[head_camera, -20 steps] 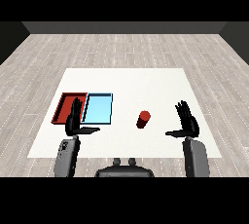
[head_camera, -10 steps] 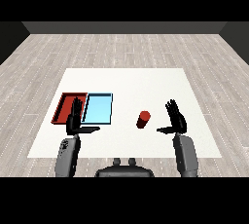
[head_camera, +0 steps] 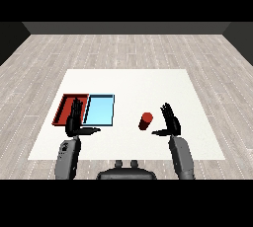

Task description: Pick the red can and put it in the red box

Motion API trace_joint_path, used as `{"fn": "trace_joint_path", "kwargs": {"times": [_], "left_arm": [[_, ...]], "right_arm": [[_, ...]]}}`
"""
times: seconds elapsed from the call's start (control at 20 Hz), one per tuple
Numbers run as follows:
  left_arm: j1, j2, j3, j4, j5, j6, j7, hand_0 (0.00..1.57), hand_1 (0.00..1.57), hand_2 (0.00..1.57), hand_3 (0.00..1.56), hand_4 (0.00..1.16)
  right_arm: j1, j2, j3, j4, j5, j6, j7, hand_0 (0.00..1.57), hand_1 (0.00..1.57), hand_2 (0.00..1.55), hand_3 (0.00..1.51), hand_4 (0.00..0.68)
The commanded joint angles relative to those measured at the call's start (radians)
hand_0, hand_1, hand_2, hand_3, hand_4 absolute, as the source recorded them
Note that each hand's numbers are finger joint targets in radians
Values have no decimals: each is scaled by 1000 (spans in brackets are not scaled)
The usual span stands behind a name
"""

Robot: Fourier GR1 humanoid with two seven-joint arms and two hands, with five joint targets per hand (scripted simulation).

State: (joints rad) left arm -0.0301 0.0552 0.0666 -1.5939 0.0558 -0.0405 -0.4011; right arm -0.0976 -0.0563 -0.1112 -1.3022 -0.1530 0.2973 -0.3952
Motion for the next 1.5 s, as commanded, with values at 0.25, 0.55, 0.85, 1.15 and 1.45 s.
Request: {"fn": "trace_joint_path", "kwargs": {"times": [0.25,0.55,0.85,1.15,1.45], "left_arm": [[-6,-25,-21,4,1,8,3,0,0,0,0,0],[15,-22,-19,10,0,-2,-23,0,0,0,0,0],[-2,-1,6,-16,23,-11,13,0,0,0,0,0],[16,18,4,-55,40,-44,33,0,0,0,0,0],[-20,3,3,28,16,-23,0,0,0,0,0,0]], "right_arm": [[-54,49,33,140,18,-37,-65,0,0,0,0,0],[-59,45,64,185,32,-72,-94,0,0,0,0,0],[-143,40,45,292,1,-72,-119,0,0,0,0,0],[-82,56,132,136,-22,-157,-7,0,0,0,0,0],[-120,56,124,312,-36,-122,-154,0,0,0,0,0]]}}
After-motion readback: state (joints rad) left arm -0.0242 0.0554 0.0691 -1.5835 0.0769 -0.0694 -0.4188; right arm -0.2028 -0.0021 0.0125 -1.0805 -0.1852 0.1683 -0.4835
